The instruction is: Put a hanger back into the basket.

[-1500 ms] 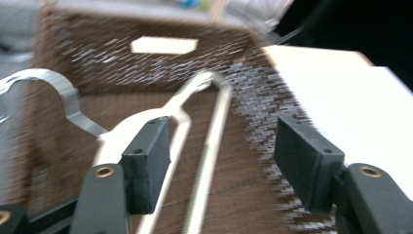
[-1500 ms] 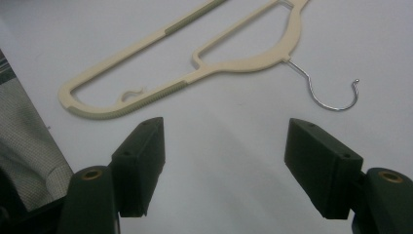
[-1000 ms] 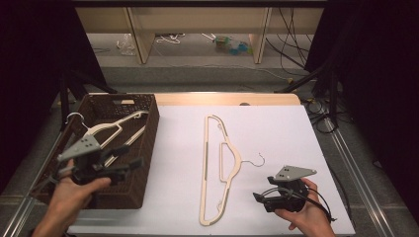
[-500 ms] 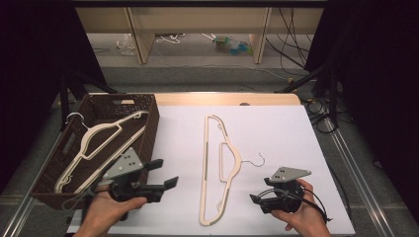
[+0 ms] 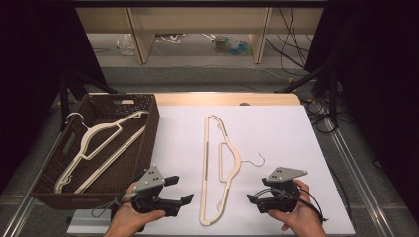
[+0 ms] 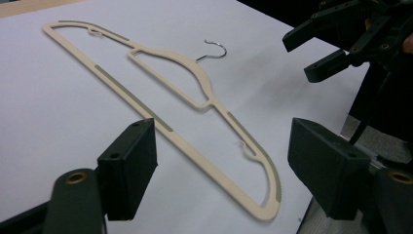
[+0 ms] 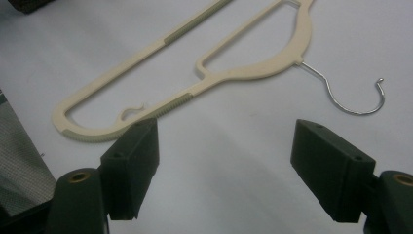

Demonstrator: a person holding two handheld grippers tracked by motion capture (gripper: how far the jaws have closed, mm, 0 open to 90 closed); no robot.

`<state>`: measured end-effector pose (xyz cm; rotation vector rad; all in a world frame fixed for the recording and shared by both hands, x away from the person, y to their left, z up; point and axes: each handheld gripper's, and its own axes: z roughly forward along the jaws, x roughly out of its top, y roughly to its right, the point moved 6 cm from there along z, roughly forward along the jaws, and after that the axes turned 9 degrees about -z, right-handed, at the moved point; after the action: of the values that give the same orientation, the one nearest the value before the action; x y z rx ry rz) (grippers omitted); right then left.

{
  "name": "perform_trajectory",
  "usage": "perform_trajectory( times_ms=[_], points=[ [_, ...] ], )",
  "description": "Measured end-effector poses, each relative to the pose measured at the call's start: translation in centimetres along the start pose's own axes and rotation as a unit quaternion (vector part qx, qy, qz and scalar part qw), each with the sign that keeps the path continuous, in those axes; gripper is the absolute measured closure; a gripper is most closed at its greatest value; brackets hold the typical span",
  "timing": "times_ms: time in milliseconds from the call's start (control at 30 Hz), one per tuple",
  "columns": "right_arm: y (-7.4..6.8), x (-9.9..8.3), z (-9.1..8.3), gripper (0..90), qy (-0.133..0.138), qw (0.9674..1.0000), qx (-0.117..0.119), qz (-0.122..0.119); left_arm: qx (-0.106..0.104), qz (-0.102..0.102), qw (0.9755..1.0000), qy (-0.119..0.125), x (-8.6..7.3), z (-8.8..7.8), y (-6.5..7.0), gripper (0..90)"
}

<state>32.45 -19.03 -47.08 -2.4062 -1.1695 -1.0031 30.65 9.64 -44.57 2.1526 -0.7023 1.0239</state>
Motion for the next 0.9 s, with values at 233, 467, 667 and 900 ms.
perform_trajectory(
  times_ms=[233,467,667,900],
  points=[
    [-0.7,0.5,1.2,24.4,-0.006,1.0000,0.003,0.003,-0.005,0.001,0.9999,0.009,-1.2,-0.1,-0.2,20.0],
    [-1.4,1.0,3.1,20.5,-0.016,0.9998,0.005,0.014,-0.002,0.004,0.9999,0.012,-1.7,-0.4,-0.7,17.8],
    [-2.0,2.0,5.1,18.8,-0.023,0.9997,0.004,-0.003,0.002,0.006,1.0000,0.008,-2.1,-0.2,-1.0,17.8],
    [-2.6,3.1,7.2,18.6,-0.052,0.9986,-0.007,-0.007,0.003,0.006,0.9999,0.013,-2.0,-0.2,-1.1,17.8]
  ],
)
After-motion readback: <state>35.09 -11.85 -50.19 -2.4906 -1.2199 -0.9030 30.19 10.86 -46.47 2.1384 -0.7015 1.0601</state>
